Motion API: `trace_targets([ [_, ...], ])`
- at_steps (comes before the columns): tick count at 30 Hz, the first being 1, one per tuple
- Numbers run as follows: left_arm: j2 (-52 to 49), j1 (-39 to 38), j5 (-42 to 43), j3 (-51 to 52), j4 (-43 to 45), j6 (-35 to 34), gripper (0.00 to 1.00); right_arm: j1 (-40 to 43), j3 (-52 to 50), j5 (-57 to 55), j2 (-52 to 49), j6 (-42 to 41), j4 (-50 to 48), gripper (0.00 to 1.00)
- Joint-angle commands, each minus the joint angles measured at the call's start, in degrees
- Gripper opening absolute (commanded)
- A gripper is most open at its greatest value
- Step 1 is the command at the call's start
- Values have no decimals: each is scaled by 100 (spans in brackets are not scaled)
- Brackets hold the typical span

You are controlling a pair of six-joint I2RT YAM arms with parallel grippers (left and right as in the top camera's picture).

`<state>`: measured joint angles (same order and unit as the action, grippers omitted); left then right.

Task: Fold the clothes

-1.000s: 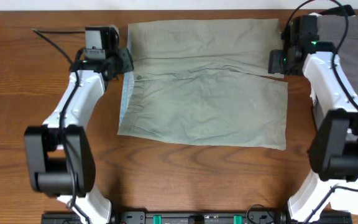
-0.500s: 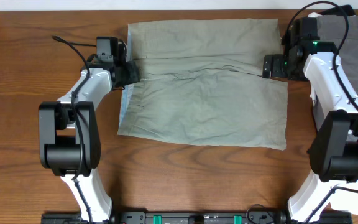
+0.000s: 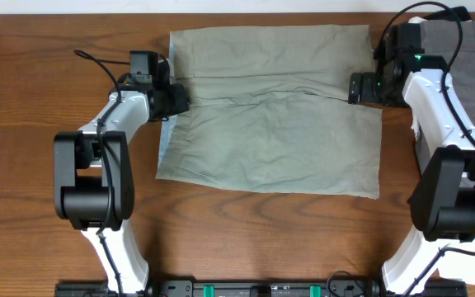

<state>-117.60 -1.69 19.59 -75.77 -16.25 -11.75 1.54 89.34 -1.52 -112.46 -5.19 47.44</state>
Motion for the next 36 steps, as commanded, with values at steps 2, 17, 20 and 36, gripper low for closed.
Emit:
trace_targets([
  [2,-297,13,76,55,-24,57,45,28,-46,-44,-15,13,66,99],
  [17,2,13,101,52,-61,52,26,33,-52,-66,-15,13,85,99],
  [20,83,13,98,52,-63,50,21,33,-52,-66,-15,13,85,99],
  [36,621,13,63,52,-61,55,6,33,-55,-63,-15,271,111,99],
])
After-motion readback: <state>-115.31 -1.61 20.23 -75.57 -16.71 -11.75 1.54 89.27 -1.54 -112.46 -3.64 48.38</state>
